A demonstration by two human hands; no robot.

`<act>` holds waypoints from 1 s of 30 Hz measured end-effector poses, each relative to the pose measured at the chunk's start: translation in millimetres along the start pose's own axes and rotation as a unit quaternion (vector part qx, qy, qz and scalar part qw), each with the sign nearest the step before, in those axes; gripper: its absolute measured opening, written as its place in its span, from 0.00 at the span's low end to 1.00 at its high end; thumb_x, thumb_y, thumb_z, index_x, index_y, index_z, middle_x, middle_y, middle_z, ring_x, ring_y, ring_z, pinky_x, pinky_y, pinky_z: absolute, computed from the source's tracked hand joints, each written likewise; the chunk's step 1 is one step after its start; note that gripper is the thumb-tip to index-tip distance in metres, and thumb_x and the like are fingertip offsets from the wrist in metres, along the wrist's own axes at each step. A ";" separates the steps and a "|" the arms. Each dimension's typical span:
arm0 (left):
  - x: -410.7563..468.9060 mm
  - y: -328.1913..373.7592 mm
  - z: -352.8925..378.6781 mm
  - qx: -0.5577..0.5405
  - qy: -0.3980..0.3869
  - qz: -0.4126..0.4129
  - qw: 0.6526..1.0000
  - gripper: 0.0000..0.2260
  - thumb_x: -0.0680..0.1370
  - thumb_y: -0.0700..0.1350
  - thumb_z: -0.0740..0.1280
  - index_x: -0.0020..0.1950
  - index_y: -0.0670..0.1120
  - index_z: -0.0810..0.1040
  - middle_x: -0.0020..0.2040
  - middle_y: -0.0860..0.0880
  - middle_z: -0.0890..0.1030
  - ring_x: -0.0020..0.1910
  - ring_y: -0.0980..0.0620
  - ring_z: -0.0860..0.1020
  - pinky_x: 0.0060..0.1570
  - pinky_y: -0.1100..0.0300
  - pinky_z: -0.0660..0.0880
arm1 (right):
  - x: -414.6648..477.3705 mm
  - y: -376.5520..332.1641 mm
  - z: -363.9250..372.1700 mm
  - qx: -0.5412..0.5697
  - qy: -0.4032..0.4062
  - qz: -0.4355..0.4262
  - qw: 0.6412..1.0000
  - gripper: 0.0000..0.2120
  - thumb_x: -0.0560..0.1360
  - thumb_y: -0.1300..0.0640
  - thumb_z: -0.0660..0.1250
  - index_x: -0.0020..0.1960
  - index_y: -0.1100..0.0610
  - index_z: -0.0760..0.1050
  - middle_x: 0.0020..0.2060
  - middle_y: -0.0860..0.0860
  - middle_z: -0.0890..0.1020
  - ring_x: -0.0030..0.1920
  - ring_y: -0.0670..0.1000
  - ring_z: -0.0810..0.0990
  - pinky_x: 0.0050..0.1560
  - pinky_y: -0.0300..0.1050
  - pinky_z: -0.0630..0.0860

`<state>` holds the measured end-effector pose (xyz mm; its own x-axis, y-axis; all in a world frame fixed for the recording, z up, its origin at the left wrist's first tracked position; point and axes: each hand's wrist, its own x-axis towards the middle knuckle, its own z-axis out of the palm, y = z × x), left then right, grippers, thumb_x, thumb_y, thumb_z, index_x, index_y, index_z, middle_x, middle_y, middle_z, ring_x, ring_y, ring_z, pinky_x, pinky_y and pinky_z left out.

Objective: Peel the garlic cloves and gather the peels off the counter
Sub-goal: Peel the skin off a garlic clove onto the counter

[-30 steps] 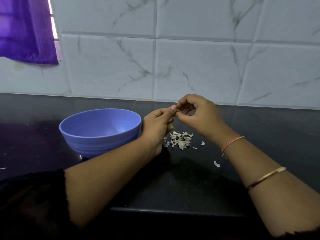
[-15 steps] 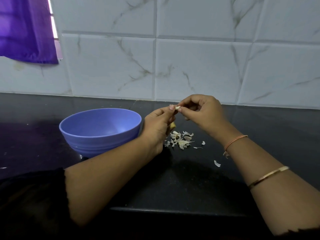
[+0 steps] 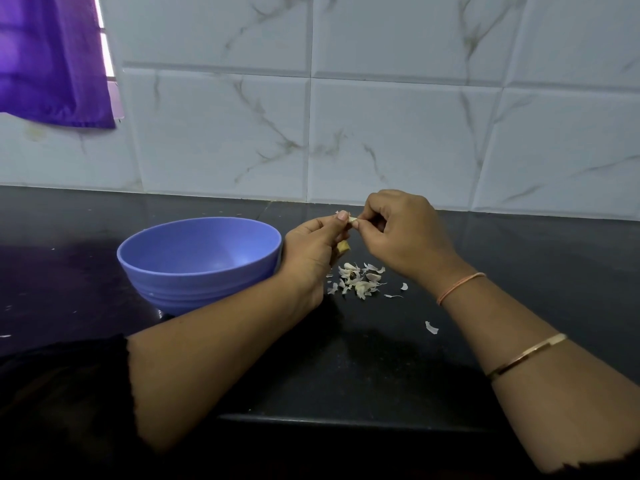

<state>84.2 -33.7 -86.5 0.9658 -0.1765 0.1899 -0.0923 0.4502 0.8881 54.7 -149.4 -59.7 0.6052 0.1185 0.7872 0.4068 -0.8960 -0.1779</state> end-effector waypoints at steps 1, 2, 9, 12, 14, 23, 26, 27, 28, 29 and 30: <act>0.0 -0.1 0.1 -0.007 -0.002 0.001 1.000 0.08 0.76 0.42 0.67 0.37 0.44 0.77 0.36 0.48 0.76 0.35 0.56 0.74 0.33 0.69 0.74 | -0.2 -1.3 0.1 -0.006 0.000 0.000 1.000 0.07 0.70 0.62 0.67 0.34 0.61 0.73 0.28 0.48 0.71 0.31 0.49 0.68 0.31 0.41 0.64; 0.0 -0.2 0.4 -0.014 -0.003 0.001 1.000 0.07 0.75 0.42 0.67 0.37 0.44 0.78 0.37 0.47 0.77 0.36 0.56 0.75 0.34 0.69 0.75 | -0.4 -2.4 0.0 -0.009 0.000 0.003 1.000 0.07 0.70 0.62 0.66 0.34 0.61 0.73 0.27 0.47 0.70 0.30 0.49 0.68 0.30 0.41 0.63; -1.2 -1.0 0.3 -0.043 -0.005 0.005 0.999 0.05 0.76 0.41 0.67 0.39 0.45 0.77 0.37 0.49 0.79 0.36 0.57 0.75 0.33 0.70 0.75 | 2.2 -0.5 2.3 0.108 -0.042 0.105 0.988 0.07 0.72 0.61 0.67 0.35 0.60 0.75 0.26 0.45 0.71 0.28 0.44 0.67 0.28 0.32 0.62; -1.8 -0.9 0.8 -0.044 -0.004 0.013 0.999 0.06 0.76 0.41 0.67 0.38 0.45 0.77 0.34 0.51 0.79 0.35 0.58 0.74 0.33 0.70 0.74 | 2.6 -0.2 0.6 0.160 -0.070 0.141 0.975 0.07 0.71 0.61 0.68 0.35 0.59 0.76 0.25 0.46 0.72 0.28 0.43 0.67 0.28 0.30 0.63; -2.1 -0.8 1.4 -0.044 -0.006 0.014 0.999 0.06 0.76 0.41 0.67 0.38 0.46 0.77 0.33 0.51 0.78 0.34 0.57 0.74 0.32 0.70 0.74 | 3.3 -0.7 -0.6 0.187 -0.070 0.165 0.966 0.09 0.71 0.62 0.68 0.33 0.58 0.75 0.25 0.46 0.72 0.28 0.44 0.68 0.29 0.32 0.65; -3.0 3.2 2.3 -0.062 -0.001 -0.004 0.998 0.05 0.76 0.42 0.66 0.40 0.47 0.76 0.36 0.54 0.82 0.36 0.59 0.79 0.33 0.69 0.74 | 3.1 0.7 -2.1 0.184 -0.119 0.217 0.951 0.09 0.69 0.62 0.65 0.33 0.67 0.73 0.26 0.54 0.73 0.29 0.49 0.68 0.34 0.43 0.66; -3.5 2.9 3.2 -0.045 0.002 -0.011 0.999 0.06 0.77 0.44 0.65 0.40 0.47 0.77 0.37 0.53 0.82 0.37 0.60 0.80 0.36 0.68 0.73 | 1.7 2.9 -3.3 0.129 -0.127 0.191 0.965 0.16 0.73 0.58 0.62 0.32 0.68 0.72 0.26 0.54 0.72 0.29 0.50 0.69 0.34 0.42 0.65; -3.7 2.9 3.7 -0.043 0.003 -0.013 0.999 0.07 0.77 0.45 0.65 0.39 0.47 0.77 0.36 0.54 0.81 0.36 0.61 0.80 0.35 0.68 0.72 | 1.1 3.6 -3.3 0.119 -0.129 0.181 0.968 0.17 0.74 0.57 0.63 0.29 0.66 0.70 0.24 0.53 0.69 0.28 0.48 0.67 0.32 0.42 0.64; -3.7 2.9 3.8 -0.042 0.005 -0.015 0.999 0.07 0.77 0.45 0.65 0.39 0.46 0.77 0.35 0.54 0.81 0.35 0.61 0.79 0.35 0.68 0.72 | 0.6 4.2 -3.3 0.115 -0.128 0.173 0.970 0.19 0.73 0.56 0.65 0.27 0.62 0.67 0.23 0.50 0.67 0.26 0.47 0.64 0.31 0.41 0.62; -3.6 2.8 3.9 -0.041 0.008 -0.018 0.999 0.08 0.77 0.45 0.65 0.38 0.46 0.77 0.35 0.54 0.81 0.35 0.61 0.79 0.35 0.67 0.72 | 0.4 4.9 -3.1 0.118 -0.126 0.169 0.970 0.18 0.72 0.56 0.68 0.27 0.58 0.65 0.22 0.48 0.66 0.25 0.45 0.63 0.30 0.40 0.62; -3.1 2.4 3.9 -0.037 0.013 -0.020 0.999 0.09 0.77 0.45 0.65 0.38 0.46 0.77 0.36 0.53 0.80 0.36 0.60 0.78 0.36 0.66 0.71 | 0.6 5.2 -2.8 0.127 -0.126 0.167 0.970 0.17 0.70 0.57 0.70 0.28 0.55 0.66 0.23 0.47 0.68 0.25 0.44 0.64 0.30 0.39 0.63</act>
<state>80.0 -35.4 -83.3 0.9742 -0.1736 0.1441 -0.0372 0.5066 0.8614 55.3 -155.2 -58.5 0.8672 -0.0307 0.4970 0.2955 -0.7717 -0.5632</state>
